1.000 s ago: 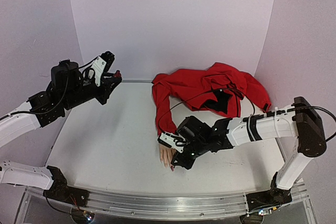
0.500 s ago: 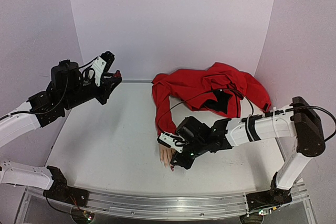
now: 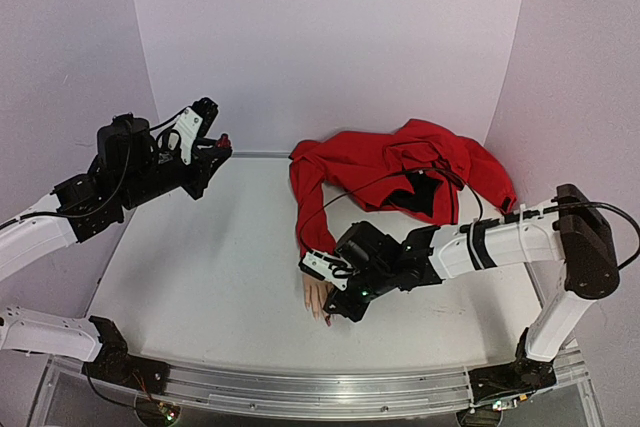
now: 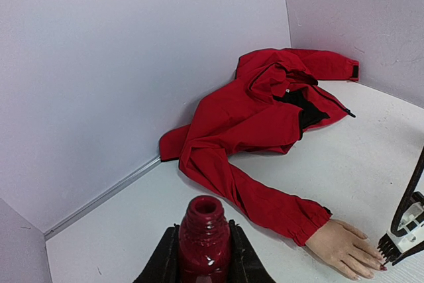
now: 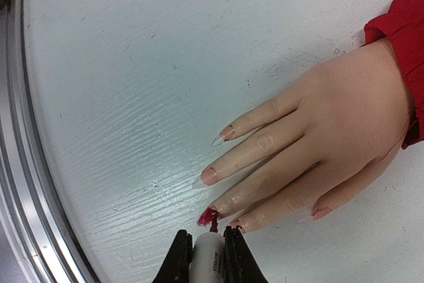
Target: Paint the nails
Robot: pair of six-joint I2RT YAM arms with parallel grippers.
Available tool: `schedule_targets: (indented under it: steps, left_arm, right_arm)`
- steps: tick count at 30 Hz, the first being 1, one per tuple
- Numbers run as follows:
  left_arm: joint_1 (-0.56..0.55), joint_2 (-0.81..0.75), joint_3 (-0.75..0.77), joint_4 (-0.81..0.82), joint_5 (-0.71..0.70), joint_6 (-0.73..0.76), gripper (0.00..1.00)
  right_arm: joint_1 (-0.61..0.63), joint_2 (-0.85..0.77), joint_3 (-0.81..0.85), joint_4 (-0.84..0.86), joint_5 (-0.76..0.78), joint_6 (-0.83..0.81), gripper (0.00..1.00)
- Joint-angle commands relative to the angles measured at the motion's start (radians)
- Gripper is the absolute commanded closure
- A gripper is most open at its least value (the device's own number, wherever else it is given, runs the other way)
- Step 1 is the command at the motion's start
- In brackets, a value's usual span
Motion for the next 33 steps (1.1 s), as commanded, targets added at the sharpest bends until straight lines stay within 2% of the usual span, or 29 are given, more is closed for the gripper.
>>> schedule_targets:
  steps: [1,33]
  left_arm:
    - [0.005,-0.027,0.000,0.071,0.009,0.005,1.00]
    - [0.006,-0.026,-0.001,0.071,0.008,0.006,1.00]
  right_arm:
    - [0.007,0.013,0.035,-0.004,0.011,0.005,1.00]
    - [0.007,0.027,0.034,0.009,0.012,0.004,1.00]
